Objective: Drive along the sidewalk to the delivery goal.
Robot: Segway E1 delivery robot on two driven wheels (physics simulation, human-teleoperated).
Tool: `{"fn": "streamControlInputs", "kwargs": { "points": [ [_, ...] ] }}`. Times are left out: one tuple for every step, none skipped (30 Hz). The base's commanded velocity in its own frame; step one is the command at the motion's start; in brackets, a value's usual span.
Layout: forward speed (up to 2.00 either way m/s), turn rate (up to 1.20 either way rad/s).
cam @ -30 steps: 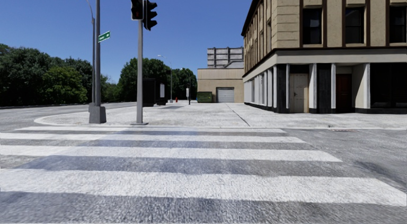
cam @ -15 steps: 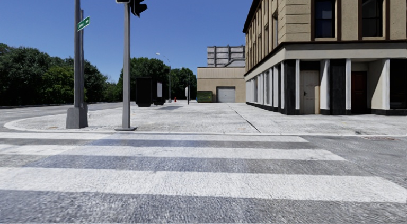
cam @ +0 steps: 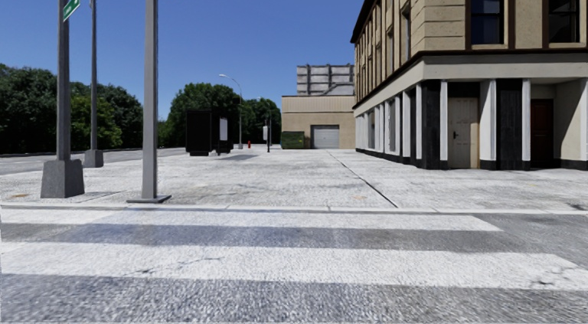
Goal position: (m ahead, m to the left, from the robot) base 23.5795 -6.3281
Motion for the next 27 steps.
{"fn": "streamControlInputs", "kwargs": {
  "points": [
    [2.0, -0.25],
    [2.0, -0.26],
    [2.0, -0.26],
    [2.0, -0.26],
    [2.0, -0.26],
    [2.0, -0.26],
    [2.0, -0.26],
    [2.0, -0.26],
    [2.0, -0.26],
    [2.0, -0.26],
    [2.0, -0.26],
    [2.0, -0.26],
    [2.0, -0.26],
    [2.0, -0.26],
    [2.0, -0.26],
    [2.0, -0.26],
    [2.0, -0.26],
    [2.0, -0.07],
    [2.0, 0.0],
    [2.0, 0.0],
    [2.0, 0.0],
    [2.0, 0.0],
    [2.0, 0.0],
    [2.0, 0.0],
    [2.0, 0.0],
    [2.0, 0.0],
    [2.0, 0.0]
  ]
}}
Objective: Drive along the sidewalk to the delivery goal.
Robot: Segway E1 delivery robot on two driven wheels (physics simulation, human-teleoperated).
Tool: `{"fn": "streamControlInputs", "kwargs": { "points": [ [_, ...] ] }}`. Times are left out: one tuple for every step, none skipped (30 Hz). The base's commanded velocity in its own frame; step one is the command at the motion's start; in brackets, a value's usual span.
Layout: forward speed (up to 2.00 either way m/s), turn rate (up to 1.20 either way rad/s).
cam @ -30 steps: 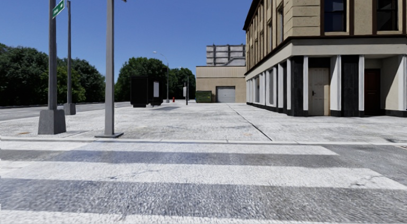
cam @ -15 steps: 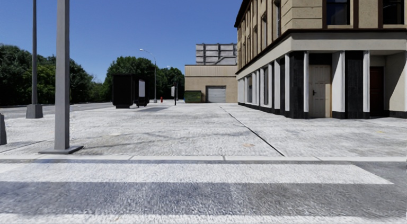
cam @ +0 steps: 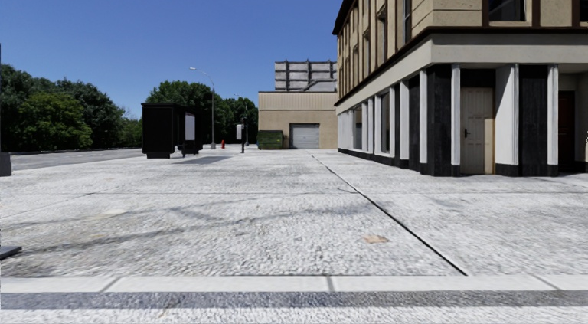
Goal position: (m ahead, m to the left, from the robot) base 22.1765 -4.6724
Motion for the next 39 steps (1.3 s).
{"fn": "streamControlInputs", "kwargs": {
  "points": [
    [2.0, 0.0],
    [2.0, 0.0],
    [2.0, 0.0],
    [2.0, 0.0],
    [2.0, 0.0],
    [2.0, 0.0],
    [2.0, 0.0],
    [2.0, 0.0],
    [2.0, 0.0],
    [2.0, 0.0],
    [1.96, 0.0],
    [1.96, 0.0],
    [1.81, 0.0],
    [1.7, 0.0],
    [1.64, 0.0],
    [1.59, 0.0],
    [1.59, 0.0],
    [1.56, 0.0],
    [1.54, 0.0],
    [1.54, 0.0],
    [1.53, 0.0],
    [1.53, 0.0],
    [1.53, 0.0],
    [1.53, 0.0],
    [1.53, 0.0],
    [1.53, 0.0],
    [1.53, 0.0],
    [1.53, 0.0],
    [1.53, 0.0],
    [1.53, 0.0],
    [1.53, 0.0],
    [1.53, 0.0],
    [1.53, 0.0],
    [1.53, 0.0],
    [1.53, 0.0],
    [1.53, 0.0],
    [1.53, 0.0],
    [1.53, 0.0],
    [1.53, 0.0]
  ]
}}
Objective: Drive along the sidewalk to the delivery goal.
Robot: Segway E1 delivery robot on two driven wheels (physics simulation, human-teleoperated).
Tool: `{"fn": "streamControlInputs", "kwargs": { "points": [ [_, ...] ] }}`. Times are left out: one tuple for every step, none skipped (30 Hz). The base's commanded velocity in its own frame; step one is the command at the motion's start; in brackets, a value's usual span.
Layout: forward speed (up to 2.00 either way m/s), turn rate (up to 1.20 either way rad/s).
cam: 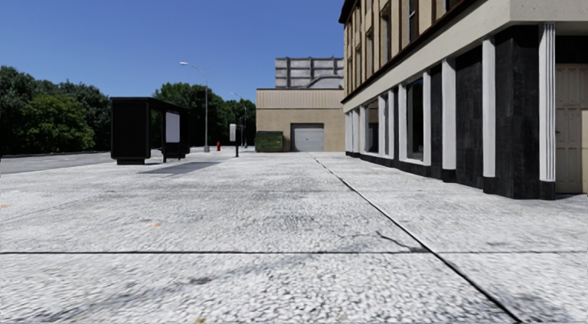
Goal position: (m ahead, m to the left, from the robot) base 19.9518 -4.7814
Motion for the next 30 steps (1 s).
{"fn": "streamControlInputs", "kwargs": {
  "points": [
    [1.53, 0.0],
    [1.53, 0.0],
    [1.53, 0.0],
    [1.53, 0.0],
    [1.53, 0.0],
    [1.53, 0.0],
    [1.53, 0.0],
    [1.53, 0.0],
    [1.53, 0.0],
    [1.53, 0.0],
    [1.53, 0.0],
    [1.53, 0.0],
    [1.53, 0.0],
    [1.53, 0.0],
    [1.53, 0.0],
    [1.53, 0.0],
    [1.53, 0.0],
    [1.67, 0.0],
    [2.0, 0.0],
    [2.0, 0.0],
    [2.0, 0.0],
    [2.0, 0.0],
    [2.0, 0.0],
    [2.0, 0.0],
    [2.0, 0.0],
    [2.0, 0.0],
    [2.0, 0.0],
    [2.0, 0.0],
    [2.0, 0.0],
    [2.0, 0.0]
  ]
}}
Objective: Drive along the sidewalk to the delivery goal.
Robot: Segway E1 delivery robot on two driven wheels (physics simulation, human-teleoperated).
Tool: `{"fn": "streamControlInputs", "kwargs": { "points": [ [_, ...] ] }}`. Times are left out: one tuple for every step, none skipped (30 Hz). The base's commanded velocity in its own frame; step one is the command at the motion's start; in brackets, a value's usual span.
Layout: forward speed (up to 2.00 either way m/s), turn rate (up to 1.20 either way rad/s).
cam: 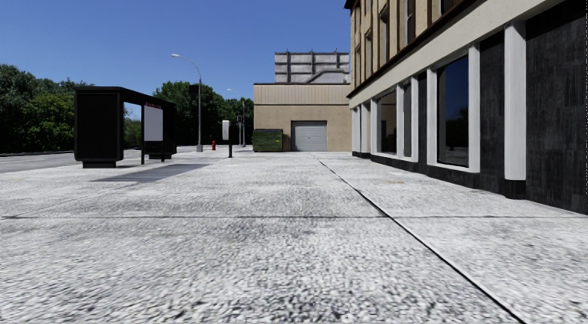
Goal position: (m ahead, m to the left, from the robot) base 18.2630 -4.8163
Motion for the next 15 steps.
{"fn": "streamControlInputs", "kwargs": {
  "points": [
    [2.0, 0.0],
    [2.0, 0.0],
    [2.0, 0.0],
    [2.0, 0.0],
    [2.0, 0.0],
    [2.0, 0.0],
    [2.0, 0.0],
    [2.0, 0.0],
    [2.0, 0.0],
    [2.0, 0.0],
    [2.0, 0.0],
    [2.0, 0.0],
    [2.0, 0.0],
    [2.0, 0.0],
    [2.0, 0.0]
  ]
}}
